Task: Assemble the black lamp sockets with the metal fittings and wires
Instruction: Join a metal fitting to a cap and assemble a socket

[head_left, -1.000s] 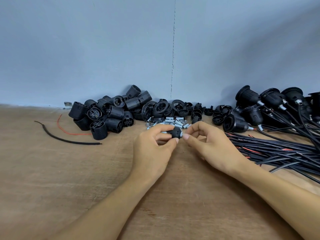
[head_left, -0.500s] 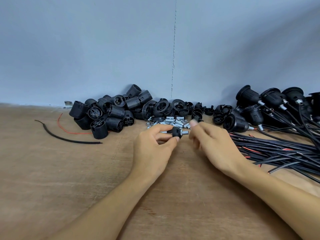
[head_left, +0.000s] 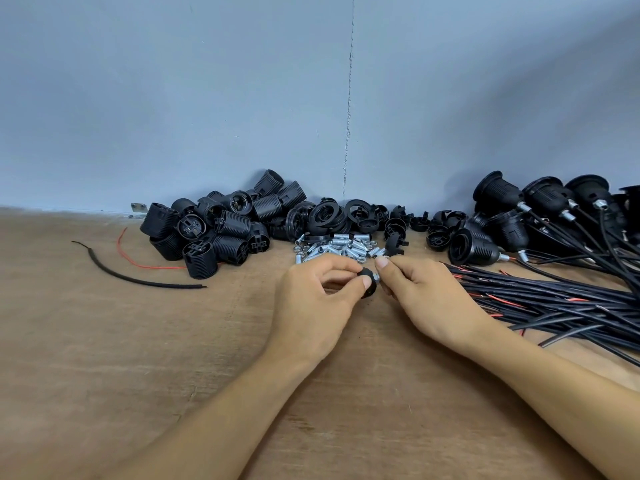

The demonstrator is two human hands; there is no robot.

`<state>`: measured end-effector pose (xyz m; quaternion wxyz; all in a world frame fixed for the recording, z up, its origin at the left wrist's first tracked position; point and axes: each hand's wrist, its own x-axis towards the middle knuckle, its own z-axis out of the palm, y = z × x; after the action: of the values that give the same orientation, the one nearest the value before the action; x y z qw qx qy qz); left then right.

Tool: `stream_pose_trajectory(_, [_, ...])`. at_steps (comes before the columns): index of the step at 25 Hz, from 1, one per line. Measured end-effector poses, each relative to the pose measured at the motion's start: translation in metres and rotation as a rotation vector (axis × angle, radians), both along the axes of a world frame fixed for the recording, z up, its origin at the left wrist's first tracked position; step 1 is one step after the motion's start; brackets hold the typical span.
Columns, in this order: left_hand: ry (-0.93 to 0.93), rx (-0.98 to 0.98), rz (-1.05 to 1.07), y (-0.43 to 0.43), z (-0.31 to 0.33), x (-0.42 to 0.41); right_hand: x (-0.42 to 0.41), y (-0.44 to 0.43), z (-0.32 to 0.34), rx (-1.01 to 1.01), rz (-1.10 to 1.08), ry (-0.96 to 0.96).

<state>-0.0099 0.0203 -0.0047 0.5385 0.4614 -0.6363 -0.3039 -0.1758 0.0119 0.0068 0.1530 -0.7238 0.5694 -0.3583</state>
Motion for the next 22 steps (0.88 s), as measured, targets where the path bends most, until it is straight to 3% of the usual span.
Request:
stream_pose_trajectory(4, [0.0,0.016,0.036,-0.003,-0.002,0.0,0.001,0.001,0.0,-0.028,-0.012,-0.021])
stream_pose_trajectory(8, [-0.081,0.022,-0.059,-0.006,-0.006,0.001,0.003,0.005,0.003,0.059,0.06,-0.077])
stream_pose_trajectory(11, [0.022,0.041,-0.043,-0.005,-0.005,-0.001,0.003,0.004,0.015,0.088,-0.043,-0.016])
stream_pose_trajectory(15, [0.246,0.25,0.004,-0.009,0.003,-0.001,-0.021,0.0,0.058,0.257,-0.149,0.424])
stream_pose_trajectory(18, [0.482,0.339,-0.103,-0.008,0.005,-0.008,-0.032,0.003,0.07,0.32,-0.294,0.741])
stream_pose_trajectory(22, [0.614,0.427,-0.229,-0.003,0.002,-0.017,-0.035,0.004,0.058,0.312,-0.418,0.866])
